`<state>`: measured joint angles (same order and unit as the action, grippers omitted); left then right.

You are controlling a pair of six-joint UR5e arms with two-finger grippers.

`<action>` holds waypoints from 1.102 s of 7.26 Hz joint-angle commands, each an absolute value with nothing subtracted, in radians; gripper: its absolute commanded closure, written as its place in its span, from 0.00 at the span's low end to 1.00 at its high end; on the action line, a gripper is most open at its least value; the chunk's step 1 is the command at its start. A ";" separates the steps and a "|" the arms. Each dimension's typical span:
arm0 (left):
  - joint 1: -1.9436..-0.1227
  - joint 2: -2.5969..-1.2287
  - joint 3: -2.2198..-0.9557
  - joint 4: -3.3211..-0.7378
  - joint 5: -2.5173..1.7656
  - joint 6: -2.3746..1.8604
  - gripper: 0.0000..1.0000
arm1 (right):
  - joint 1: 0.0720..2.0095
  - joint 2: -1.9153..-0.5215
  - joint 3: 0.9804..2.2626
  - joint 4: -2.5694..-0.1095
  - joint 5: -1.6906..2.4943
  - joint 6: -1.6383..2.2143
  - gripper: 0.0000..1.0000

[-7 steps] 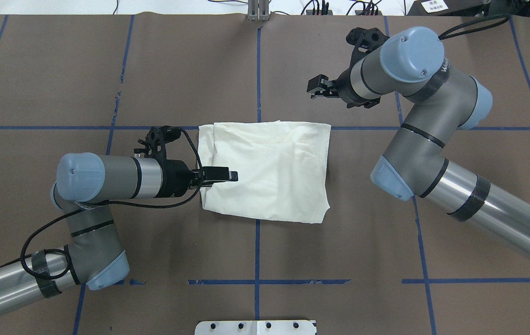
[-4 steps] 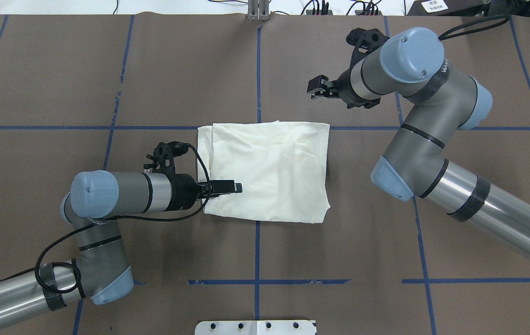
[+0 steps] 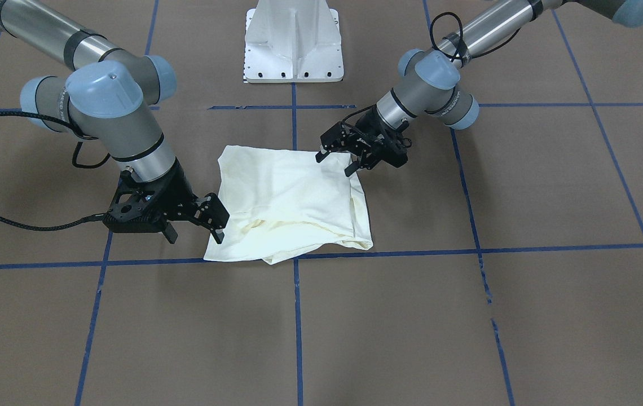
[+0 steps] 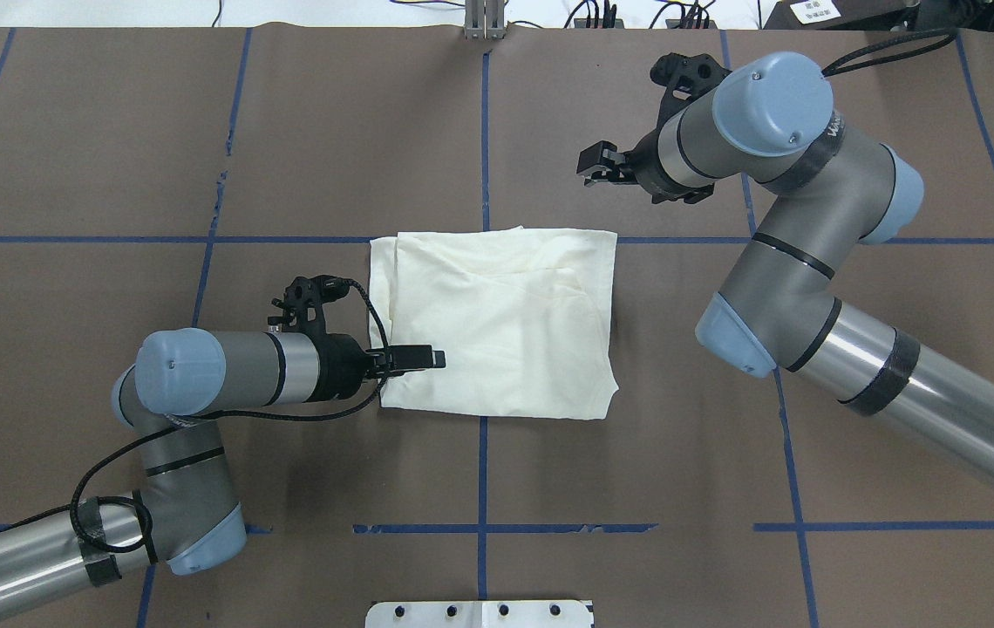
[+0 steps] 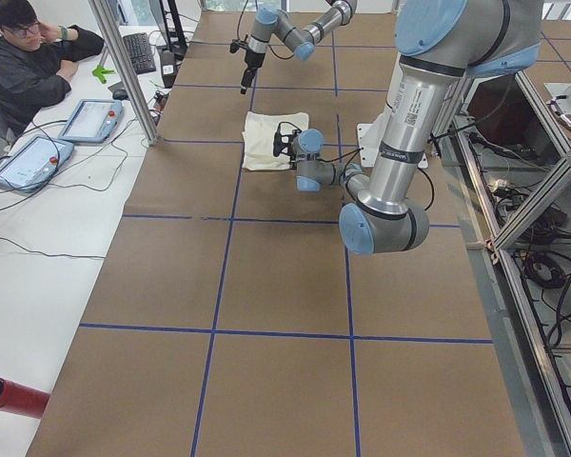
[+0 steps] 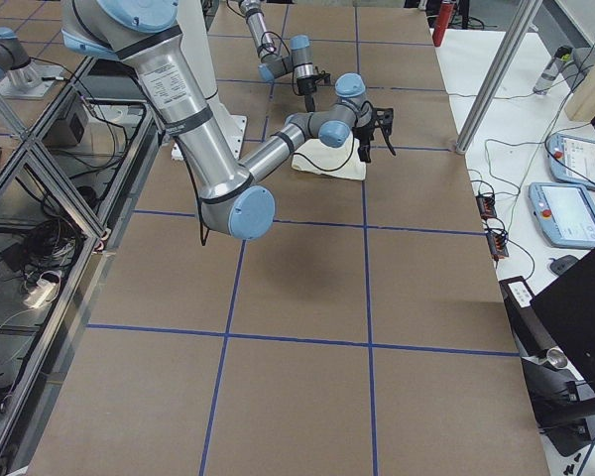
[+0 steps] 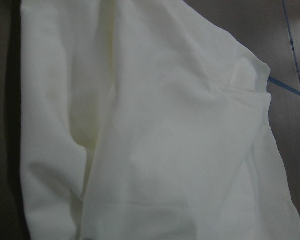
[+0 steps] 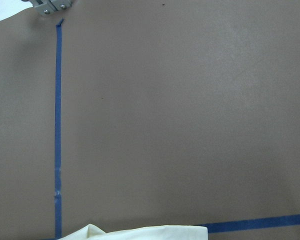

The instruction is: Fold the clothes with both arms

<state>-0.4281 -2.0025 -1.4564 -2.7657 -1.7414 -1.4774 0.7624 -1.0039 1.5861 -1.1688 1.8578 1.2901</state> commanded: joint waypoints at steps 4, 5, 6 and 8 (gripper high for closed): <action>-0.536 -2.000 -1.622 -2.558 -1.854 -1.439 0.00 | 0.825 -0.997 1.609 -1.335 1.917 1.148 0.00; -0.576 -1.982 -1.705 -2.436 -1.896 -1.371 0.00 | 0.881 -1.002 1.633 -1.420 1.968 1.059 0.00; -0.607 -1.953 -1.806 -2.283 -1.907 -1.291 0.00 | 0.937 -1.012 1.660 -1.512 1.998 0.931 0.00; -0.688 -1.933 -2.030 -1.844 -1.905 -1.055 0.00 | 1.100 -1.101 1.704 -1.624 2.081 0.618 0.00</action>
